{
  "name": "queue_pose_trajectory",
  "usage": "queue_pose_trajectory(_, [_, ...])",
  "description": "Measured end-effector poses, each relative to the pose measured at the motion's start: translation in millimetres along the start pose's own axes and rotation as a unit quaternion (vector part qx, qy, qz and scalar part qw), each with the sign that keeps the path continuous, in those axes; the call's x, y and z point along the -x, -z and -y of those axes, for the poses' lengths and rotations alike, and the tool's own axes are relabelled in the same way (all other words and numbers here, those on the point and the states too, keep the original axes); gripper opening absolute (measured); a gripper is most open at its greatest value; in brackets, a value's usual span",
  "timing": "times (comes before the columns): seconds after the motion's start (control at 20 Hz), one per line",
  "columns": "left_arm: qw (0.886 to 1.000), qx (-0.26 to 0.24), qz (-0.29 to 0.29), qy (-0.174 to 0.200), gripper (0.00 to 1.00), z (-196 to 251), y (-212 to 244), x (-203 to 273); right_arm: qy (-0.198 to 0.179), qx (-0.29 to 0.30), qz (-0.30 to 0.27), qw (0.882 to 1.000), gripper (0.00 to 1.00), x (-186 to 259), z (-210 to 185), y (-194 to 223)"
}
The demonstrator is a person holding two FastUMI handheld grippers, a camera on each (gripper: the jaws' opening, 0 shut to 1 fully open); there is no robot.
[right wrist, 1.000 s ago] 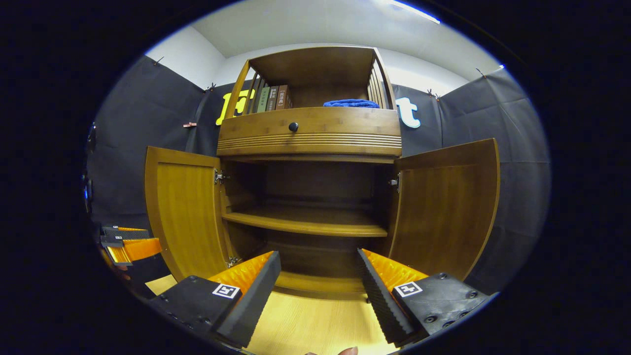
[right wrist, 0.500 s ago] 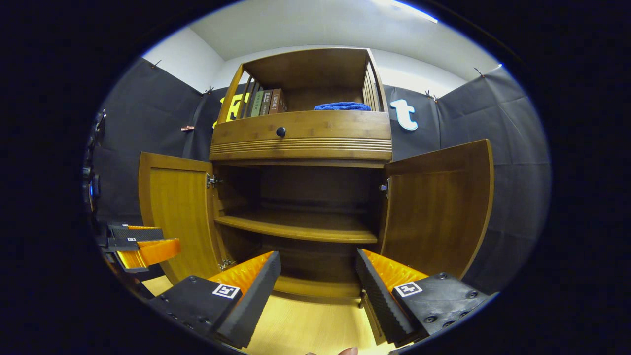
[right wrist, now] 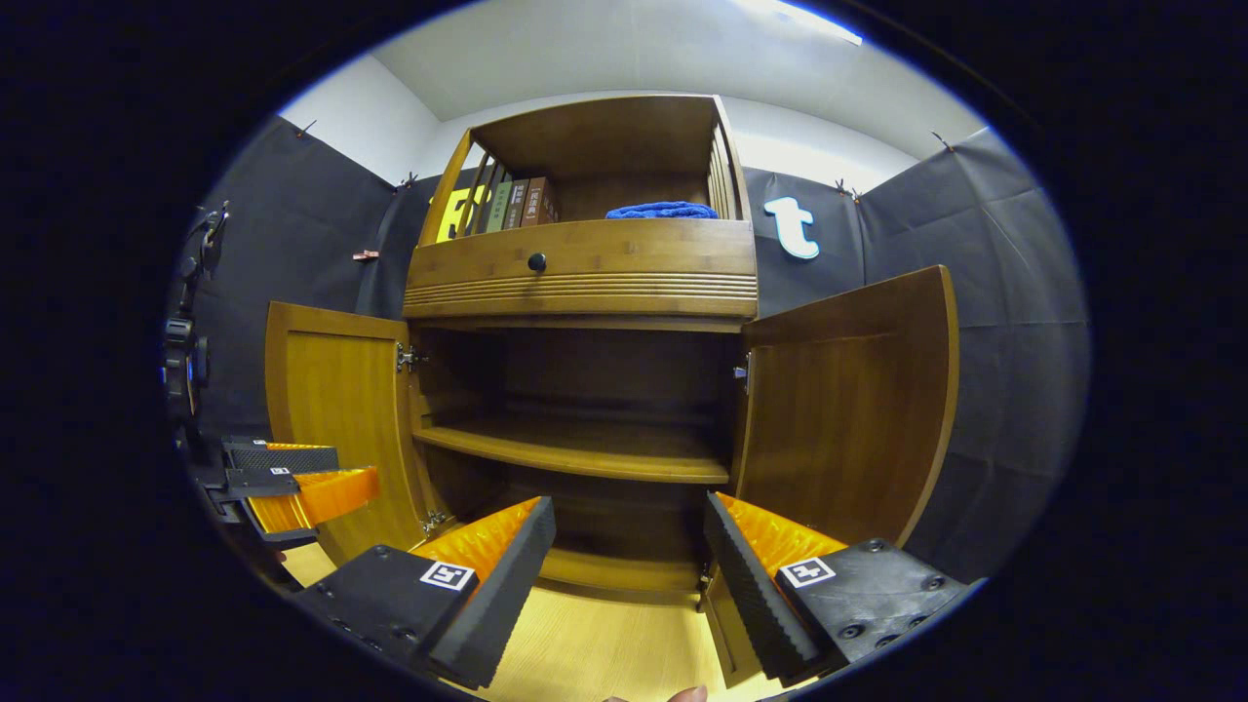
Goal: Open the right door of the double-door shoe cabinet with the right hand, and open the left door with the left hand.
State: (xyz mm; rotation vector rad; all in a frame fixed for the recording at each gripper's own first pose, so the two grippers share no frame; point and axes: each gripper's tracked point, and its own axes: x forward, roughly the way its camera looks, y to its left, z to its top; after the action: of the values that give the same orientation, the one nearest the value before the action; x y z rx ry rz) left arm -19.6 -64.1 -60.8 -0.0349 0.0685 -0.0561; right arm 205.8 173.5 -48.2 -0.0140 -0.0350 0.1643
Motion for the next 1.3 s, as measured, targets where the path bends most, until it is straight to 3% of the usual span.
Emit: queue_pose_trajectory(1.3, [1.0, -0.004, -0.004, 0.003, 0.95, -0.7, 2.7, -6.9, 0.002, 0.009, 0.001, 1.0, 0.98, -2.8, 5.5, 2.9])
